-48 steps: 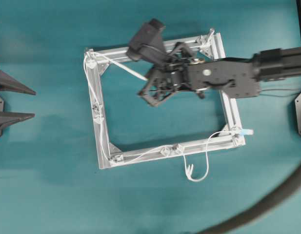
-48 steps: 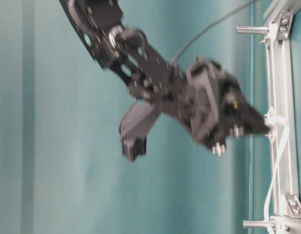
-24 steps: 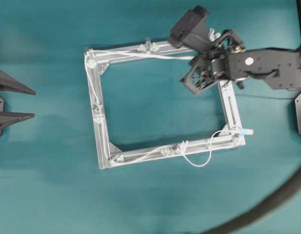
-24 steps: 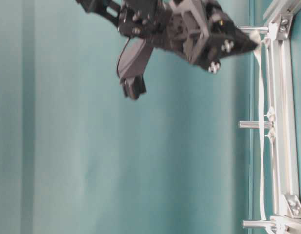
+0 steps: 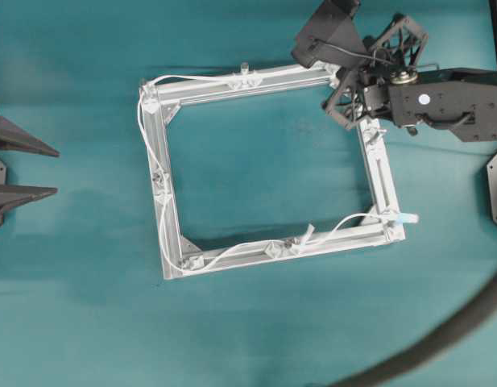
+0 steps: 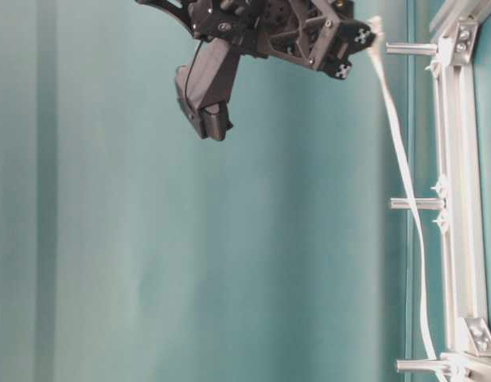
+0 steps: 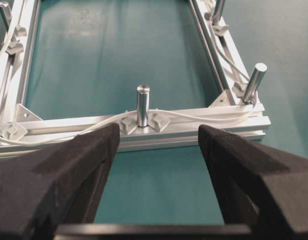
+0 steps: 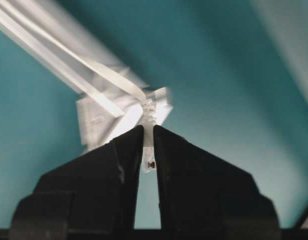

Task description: Move the cable alternately left and right between 8 pins so it hooks onto each one.

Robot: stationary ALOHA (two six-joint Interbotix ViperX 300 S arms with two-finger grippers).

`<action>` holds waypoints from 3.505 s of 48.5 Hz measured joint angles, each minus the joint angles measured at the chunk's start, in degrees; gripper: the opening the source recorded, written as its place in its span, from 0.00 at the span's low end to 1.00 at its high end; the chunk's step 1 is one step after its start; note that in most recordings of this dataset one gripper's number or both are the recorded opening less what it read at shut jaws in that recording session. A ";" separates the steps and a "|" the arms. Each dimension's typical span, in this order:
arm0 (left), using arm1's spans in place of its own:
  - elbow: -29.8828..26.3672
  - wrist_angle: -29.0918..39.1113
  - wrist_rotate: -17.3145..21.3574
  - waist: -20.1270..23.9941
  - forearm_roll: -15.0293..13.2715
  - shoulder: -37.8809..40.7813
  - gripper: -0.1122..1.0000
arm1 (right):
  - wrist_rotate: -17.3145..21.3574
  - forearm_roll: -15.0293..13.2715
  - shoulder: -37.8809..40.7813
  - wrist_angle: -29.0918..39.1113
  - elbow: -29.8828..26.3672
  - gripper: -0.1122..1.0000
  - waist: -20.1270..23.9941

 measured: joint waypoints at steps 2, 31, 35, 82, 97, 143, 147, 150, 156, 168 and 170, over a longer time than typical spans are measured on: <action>0.00 0.00 0.00 -0.09 0.00 0.00 0.77 | 0.09 -1.76 0.00 0.70 0.09 0.18 0.00; 0.00 0.00 0.00 -0.09 0.09 0.00 0.77 | 2.64 -17.14 0.00 -0.09 7.21 0.18 -2.29; 0.00 0.00 0.00 0.00 0.00 0.00 0.77 | 4.22 -17.84 0.00 -2.37 7.73 0.18 -3.25; 0.00 0.00 0.00 0.00 0.00 0.00 0.77 | 17.75 -2.37 -3.60 -18.28 12.92 0.18 -4.66; 0.00 0.00 0.09 0.00 0.09 0.00 0.77 | 17.93 2.90 -3.87 -19.34 15.12 0.18 -3.96; 0.00 0.00 0.09 0.00 0.00 0.00 0.77 | 17.67 8.70 -3.87 -28.04 16.08 0.18 -3.87; 0.00 0.00 0.09 0.00 0.00 0.00 0.77 | 17.67 8.70 -3.87 -28.04 16.08 0.20 -3.87; 0.00 0.00 0.00 0.00 0.00 0.00 0.77 | 17.75 8.88 -3.78 -28.04 16.17 0.30 -3.87; 0.00 0.00 0.00 0.00 0.00 0.00 0.77 | 17.49 9.40 -3.78 -27.42 16.44 0.56 -3.60; 0.00 0.00 0.00 -0.09 0.09 0.00 0.77 | 17.67 9.49 -3.78 -25.84 16.35 0.61 -3.52; 0.00 0.00 0.09 -0.09 0.00 0.00 0.77 | 17.58 9.40 -3.87 -25.84 16.35 0.61 -3.52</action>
